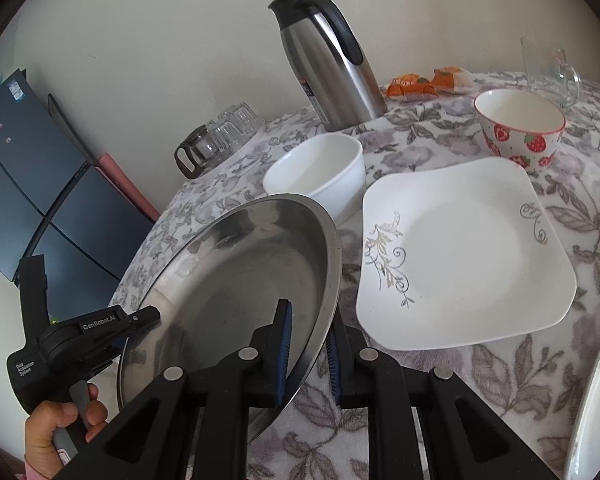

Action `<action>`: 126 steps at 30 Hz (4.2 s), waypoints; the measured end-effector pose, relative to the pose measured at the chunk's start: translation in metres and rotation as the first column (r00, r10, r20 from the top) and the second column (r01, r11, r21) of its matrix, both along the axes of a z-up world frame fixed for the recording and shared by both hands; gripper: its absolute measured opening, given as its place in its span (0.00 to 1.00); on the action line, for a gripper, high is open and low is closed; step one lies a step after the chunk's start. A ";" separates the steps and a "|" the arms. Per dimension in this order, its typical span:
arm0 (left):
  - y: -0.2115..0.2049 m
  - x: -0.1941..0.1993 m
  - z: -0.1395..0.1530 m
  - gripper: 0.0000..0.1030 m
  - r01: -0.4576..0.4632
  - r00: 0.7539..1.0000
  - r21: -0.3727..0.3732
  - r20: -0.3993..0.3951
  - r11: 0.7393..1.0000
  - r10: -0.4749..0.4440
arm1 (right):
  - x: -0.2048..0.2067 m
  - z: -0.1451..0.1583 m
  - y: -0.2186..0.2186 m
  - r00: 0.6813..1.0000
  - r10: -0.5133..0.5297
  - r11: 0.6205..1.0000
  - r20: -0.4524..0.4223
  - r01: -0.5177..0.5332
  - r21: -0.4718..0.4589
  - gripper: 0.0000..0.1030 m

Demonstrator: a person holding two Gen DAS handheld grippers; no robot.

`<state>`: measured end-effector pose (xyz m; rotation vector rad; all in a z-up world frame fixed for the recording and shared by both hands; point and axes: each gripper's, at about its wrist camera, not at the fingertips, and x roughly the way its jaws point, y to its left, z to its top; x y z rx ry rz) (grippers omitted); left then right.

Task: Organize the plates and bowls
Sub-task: 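Lift and carry the steel basin with both tools, then lower the basin onto the table and open both tools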

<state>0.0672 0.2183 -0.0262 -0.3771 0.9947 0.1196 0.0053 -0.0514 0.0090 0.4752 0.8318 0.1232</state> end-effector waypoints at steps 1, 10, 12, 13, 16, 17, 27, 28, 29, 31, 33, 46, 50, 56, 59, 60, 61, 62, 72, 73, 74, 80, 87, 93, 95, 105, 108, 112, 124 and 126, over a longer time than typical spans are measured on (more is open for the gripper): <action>-0.001 -0.001 0.002 0.23 0.000 1.000 -0.001 0.007 1.000 0.000 | -0.001 0.003 -0.001 1.000 0.001 1.000 0.009 0.000 -0.001 0.17; -0.015 -0.009 0.017 0.23 0.009 0.998 0.011 0.055 1.000 -0.009 | -0.010 0.015 -0.014 0.999 0.014 1.000 0.050 -0.013 -0.015 0.18; -0.020 -0.011 0.020 0.23 0.016 0.998 0.007 0.062 1.000 -0.017 | -0.013 0.017 -0.020 0.998 0.009 1.000 0.058 -0.009 -0.007 0.18; -0.022 -0.012 0.021 0.23 0.020 0.998 0.011 0.066 1.000 -0.021 | -0.014 0.019 -0.023 0.998 0.010 1.000 0.062 -0.010 -0.004 0.19; -0.032 -0.014 0.025 0.23 0.031 0.997 0.015 0.073 0.999 -0.032 | -0.017 0.021 -0.031 0.998 0.005 1.000 0.068 -0.005 -0.003 0.19; -0.035 -0.015 0.027 0.23 0.036 0.996 0.015 0.076 0.999 -0.037 | -0.019 0.021 -0.035 0.998 0.003 1.000 0.068 -0.003 -0.003 0.19; -0.073 -0.021 0.035 0.23 0.104 0.991 0.023 0.087 0.994 -0.105 | -0.033 0.026 -0.072 0.995 -0.047 0.999 0.085 0.046 0.013 0.19; -0.078 -0.022 0.036 0.23 0.111 0.990 0.026 0.087 0.993 -0.113 | -0.034 0.027 -0.075 0.995 -0.053 0.999 0.088 0.052 0.015 0.19; -0.082 -0.022 0.036 0.23 0.118 0.989 0.028 0.087 0.993 -0.120 | -0.036 0.027 -0.080 0.994 -0.060 0.998 0.090 0.058 0.018 0.19; -0.091 -0.023 0.037 0.23 0.131 0.987 0.031 0.089 0.991 -0.133 | -0.039 0.028 -0.087 0.993 -0.073 0.997 0.094 0.071 0.021 0.19; -0.100 -0.024 0.038 0.23 0.146 0.985 0.036 0.089 0.989 -0.149 | -0.043 0.029 -0.096 0.991 -0.087 0.996 0.100 0.085 0.023 0.19; -0.169 -0.019 0.041 0.23 0.260 0.961 0.050 0.080 0.964 -0.263 | -0.058 0.021 -0.152 0.971 -0.228 0.973 0.073 0.225 0.051 0.19; -0.186 -0.013 0.034 0.23 0.292 0.954 0.062 0.054 0.955 -0.295 | -0.055 0.011 -0.165 0.963 -0.266 0.963 0.038 0.264 0.052 0.19; -0.203 0.000 0.019 0.23 0.321 0.947 0.064 0.016 0.945 -0.322 | -0.051 -0.007 -0.176 0.953 -0.303 0.952 -0.018 0.304 0.043 0.19; -0.210 0.007 0.013 0.23 0.331 0.943 0.064 0.002 0.941 -0.332 | -0.049 -0.013 -0.180 0.947 -0.318 0.947 -0.036 0.320 0.040 0.19; -0.212 0.008 0.011 0.23 0.333 0.943 0.065 -0.002 0.941 -0.334 | -0.048 -0.015 -0.181 0.946 -0.320 0.946 -0.039 0.322 0.040 0.19; -0.214 0.011 0.009 0.23 0.334 0.943 0.068 -0.007 0.940 -0.334 | -0.047 -0.015 -0.182 0.946 -0.322 0.945 -0.038 0.323 0.041 0.19; -0.216 0.013 0.007 0.23 0.334 0.942 0.071 -0.011 0.940 -0.334 | -0.047 -0.015 -0.182 0.945 -0.324 0.945 -0.035 0.325 0.038 0.19; -0.220 0.032 -0.010 0.23 0.327 0.945 0.049 -0.047 0.944 -0.325 | -0.035 -0.026 -0.180 0.944 -0.323 0.946 -0.061 0.325 0.018 0.20; -0.220 0.034 -0.011 0.23 0.324 0.946 0.047 -0.050 0.945 -0.321 | -0.034 -0.027 -0.179 0.945 -0.320 0.947 -0.063 0.322 0.017 0.20; -0.219 0.035 -0.013 0.23 0.321 0.947 0.044 -0.054 0.946 -0.318 | -0.033 -0.027 -0.178 0.946 -0.318 0.947 -0.064 0.320 0.013 0.20; -0.214 0.042 -0.018 0.23 0.302 0.952 0.019 -0.065 0.953 -0.300 | -0.026 -0.030 -0.173 0.950 -0.306 0.952 -0.066 0.306 -0.005 0.20; -0.207 0.045 -0.017 0.24 0.286 0.957 0.023 -0.051 0.958 -0.284 | -0.022 -0.033 -0.164 0.956 -0.286 0.958 -0.073 0.284 -0.029 0.20; -0.204 0.044 -0.017 0.23 0.282 0.957 0.002 -0.067 0.959 -0.281 | -0.024 -0.030 -0.168 0.953 -0.292 0.956 -0.076 0.292 -0.016 0.20; -0.202 0.043 -0.015 0.23 0.280 0.957 -0.003 -0.074 0.960 -0.279 | -0.025 -0.028 -0.169 0.952 -0.296 0.955 -0.075 0.296 -0.017 0.20; -0.185 0.032 -0.001 0.25 0.246 0.967 -0.067 -0.053 0.967 -0.250 | -0.033 -0.013 -0.170 0.949 -0.312 0.950 -0.048 0.311 -0.028 0.28; -0.183 0.029 0.005 0.25 0.228 0.971 -0.055 -0.056 0.972 -0.231 | -0.036 -0.010 -0.173 0.946 -0.321 0.947 -0.042 0.321 -0.022 0.28; -0.178 0.027 0.002 0.25 0.214 0.972 -0.094 -0.080 0.972 -0.222 | -0.039 -0.007 -0.175 0.944 -0.329 0.944 -0.032 0.328 -0.018 0.28; -0.157 0.020 0.024 0.58 0.195 0.980 -0.245 0.013 0.950 -0.198 | -0.046 0.003 -0.175 0.941 -0.337 0.941 -0.006 0.337 -0.023 0.28; -0.154 0.018 0.028 0.63 0.205 0.978 -0.275 0.031 0.939 -0.205 | -0.047 0.005 -0.175 0.941 -0.338 0.941 -0.002 0.338 -0.026 0.28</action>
